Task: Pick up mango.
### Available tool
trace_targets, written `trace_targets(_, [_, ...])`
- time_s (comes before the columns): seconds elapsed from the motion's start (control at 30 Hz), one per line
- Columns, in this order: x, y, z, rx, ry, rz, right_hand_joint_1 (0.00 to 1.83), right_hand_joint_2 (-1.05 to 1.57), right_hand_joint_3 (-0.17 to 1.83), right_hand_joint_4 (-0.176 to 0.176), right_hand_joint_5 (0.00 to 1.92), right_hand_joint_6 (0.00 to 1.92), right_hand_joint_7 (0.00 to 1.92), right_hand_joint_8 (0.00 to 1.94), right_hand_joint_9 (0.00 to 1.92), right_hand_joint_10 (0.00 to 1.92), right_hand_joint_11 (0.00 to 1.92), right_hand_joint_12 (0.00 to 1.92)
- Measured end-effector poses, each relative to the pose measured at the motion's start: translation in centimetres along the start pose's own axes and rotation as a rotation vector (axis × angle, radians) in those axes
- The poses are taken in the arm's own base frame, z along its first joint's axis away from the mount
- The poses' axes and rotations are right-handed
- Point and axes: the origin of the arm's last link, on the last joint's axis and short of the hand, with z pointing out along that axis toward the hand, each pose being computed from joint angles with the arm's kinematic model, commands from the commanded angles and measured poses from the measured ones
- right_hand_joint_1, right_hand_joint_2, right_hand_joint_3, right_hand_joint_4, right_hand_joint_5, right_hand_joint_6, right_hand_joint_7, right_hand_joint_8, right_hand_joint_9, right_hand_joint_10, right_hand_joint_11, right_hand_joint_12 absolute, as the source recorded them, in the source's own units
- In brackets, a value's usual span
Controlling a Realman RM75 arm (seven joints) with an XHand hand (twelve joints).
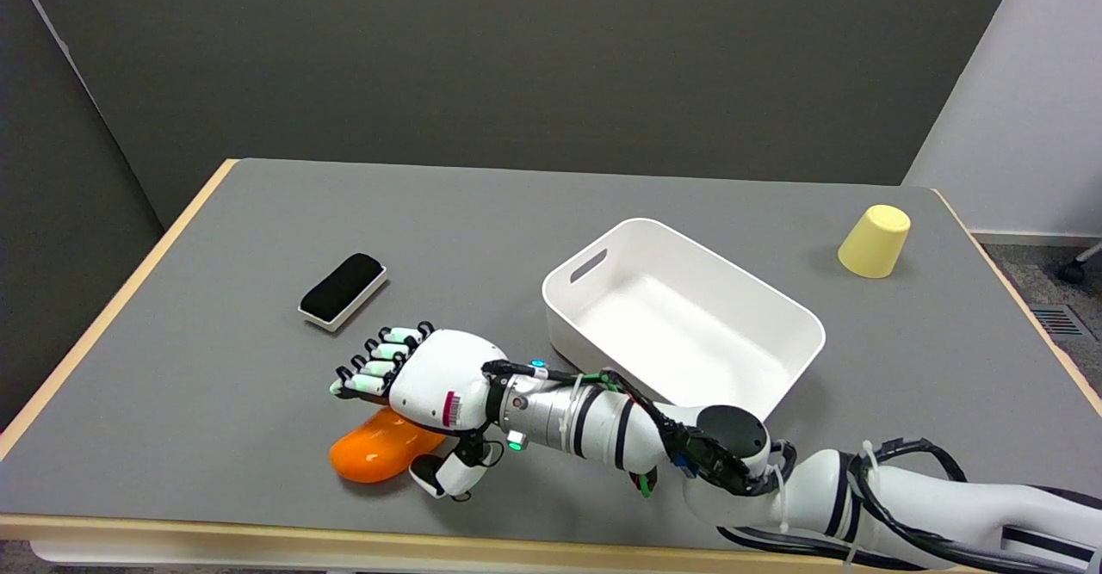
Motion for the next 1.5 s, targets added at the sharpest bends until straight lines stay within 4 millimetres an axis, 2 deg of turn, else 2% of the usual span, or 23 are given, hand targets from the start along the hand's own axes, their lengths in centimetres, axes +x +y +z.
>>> trace_targets(0.5, [-1.8,0.2,0.6,0.0,-0.042,0.041,0.88,0.58,0.99,-0.049,0.23,0.42,0.34,0.37,0.22,0.78,0.18,1.35])
trace_targets(0.67, [-2.4,0.4,0.9,-0.007,-0.056,0.059,0.88,0.64,0.95,-0.044,0.28,0.5,0.45,0.47,0.33,0.9,0.22,1.39])
trace_targets(0.7, [-2.4,0.5,1.0,-0.009,-0.058,0.061,0.88,0.66,0.94,-0.038,0.31,0.55,0.49,0.52,0.37,0.95,0.24,1.41])
trace_targets(0.77, [-2.6,0.5,1.1,-0.01,-0.061,0.065,0.89,0.73,0.89,0.005,0.43,0.87,0.62,0.77,0.51,1.1,0.39,1.56])
trace_targets(0.83, [-2.6,0.6,1.1,-0.013,-0.063,0.069,0.87,0.8,0.81,0.03,0.48,1.05,0.68,0.9,0.57,1.16,0.46,1.61])
trace_targets(0.9, [-2.7,0.8,1.2,-0.016,-0.064,0.072,0.87,1.17,0.3,0.097,0.62,1.55,0.74,1.01,0.66,1.25,0.54,1.68])
trace_targets(0.97, [-2.7,0.8,1.3,-0.018,-0.064,0.075,1.15,1.2,0.16,-0.116,0.55,1.54,0.85,1.3,0.75,1.29,0.6,1.7])
trace_targets(1.0, [-2.7,0.9,1.3,-0.019,-0.063,0.077,1.18,1.2,0.14,-0.145,0.54,1.54,0.86,1.33,0.76,1.3,0.6,1.7])
trace_targets(1.13, [-2.5,1.2,1.4,-0.028,-0.058,0.08,1.2,1.21,0.12,-0.176,0.53,1.52,0.87,1.35,0.78,1.29,0.61,1.68])
trace_targets(1.37, [-2.0,1.8,1.4,-0.041,-0.043,0.08,1.19,1.23,0.09,-0.176,0.51,1.51,0.86,1.38,0.78,1.29,0.62,1.68])
trace_targets(1.5, [-0.8,2.7,1.2,-0.06,-0.01,0.07,1.19,1.23,0.09,-0.176,0.51,1.51,0.86,1.38,0.78,1.29,0.62,1.68])
